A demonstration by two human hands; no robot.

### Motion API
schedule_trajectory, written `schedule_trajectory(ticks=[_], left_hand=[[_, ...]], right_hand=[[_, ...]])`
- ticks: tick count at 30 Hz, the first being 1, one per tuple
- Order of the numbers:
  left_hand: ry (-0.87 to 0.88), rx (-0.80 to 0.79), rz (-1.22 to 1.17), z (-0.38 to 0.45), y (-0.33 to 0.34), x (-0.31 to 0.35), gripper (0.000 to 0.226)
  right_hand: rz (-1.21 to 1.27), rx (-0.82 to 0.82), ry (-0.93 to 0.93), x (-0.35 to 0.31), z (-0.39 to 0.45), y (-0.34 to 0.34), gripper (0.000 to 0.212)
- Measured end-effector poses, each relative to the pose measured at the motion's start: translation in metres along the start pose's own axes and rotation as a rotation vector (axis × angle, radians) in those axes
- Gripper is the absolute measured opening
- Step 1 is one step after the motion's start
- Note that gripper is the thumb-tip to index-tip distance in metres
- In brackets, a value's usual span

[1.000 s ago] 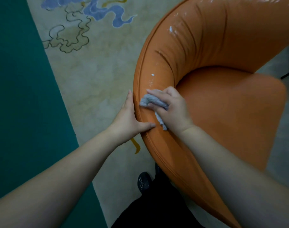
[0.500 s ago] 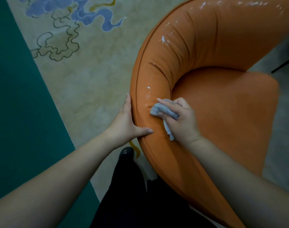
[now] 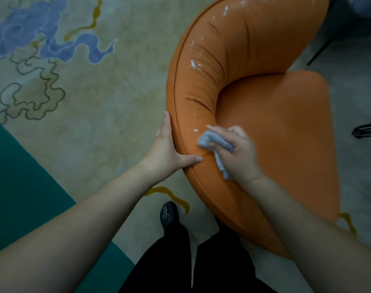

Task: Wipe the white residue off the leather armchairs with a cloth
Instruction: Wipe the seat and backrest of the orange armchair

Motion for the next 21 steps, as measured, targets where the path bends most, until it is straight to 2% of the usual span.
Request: schedule_trajectory(ticks=[3, 7, 11, 12, 16, 21], left_hand=[[0.009, -0.037, 0.017, 0.004, -0.003, 0.0, 0.143], [0.039, -0.02, 0.05, 0.006, -0.005, -0.001, 0.14], [0.019, -0.019, 0.053, 0.015, -0.012, 0.0, 0.14], [0.017, -0.018, 0.056, 0.018, -0.014, 0.001, 0.14], [0.041, -0.007, 0.087, 0.032, -0.021, 0.008, 0.138], [-0.016, -0.037, 0.116, 0.039, -0.025, 0.013, 0.14]], right_hand=[[0.05, 0.149, 0.151, 0.005, 0.007, -0.013, 0.037], [0.064, 0.021, 0.025, -0.023, 0.012, 0.022, 0.04], [0.031, 0.206, 0.244, 0.002, 0.026, -0.006, 0.036], [0.065, 0.218, 0.243, 0.002, 0.026, -0.006, 0.036], [0.067, 0.01, -0.008, -0.021, 0.026, 0.028, 0.04], [0.032, 0.215, 0.215, 0.01, 0.049, -0.001, 0.036]])
Point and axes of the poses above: each hand's wrist, its own z-axis towards the middle knuckle, its own y-axis out of the palm, x = y × z, the point moved 6 cm from there along z, towards the middle knuckle, and after that the axes turned 4 degrees about x, right-handed, at the moved point
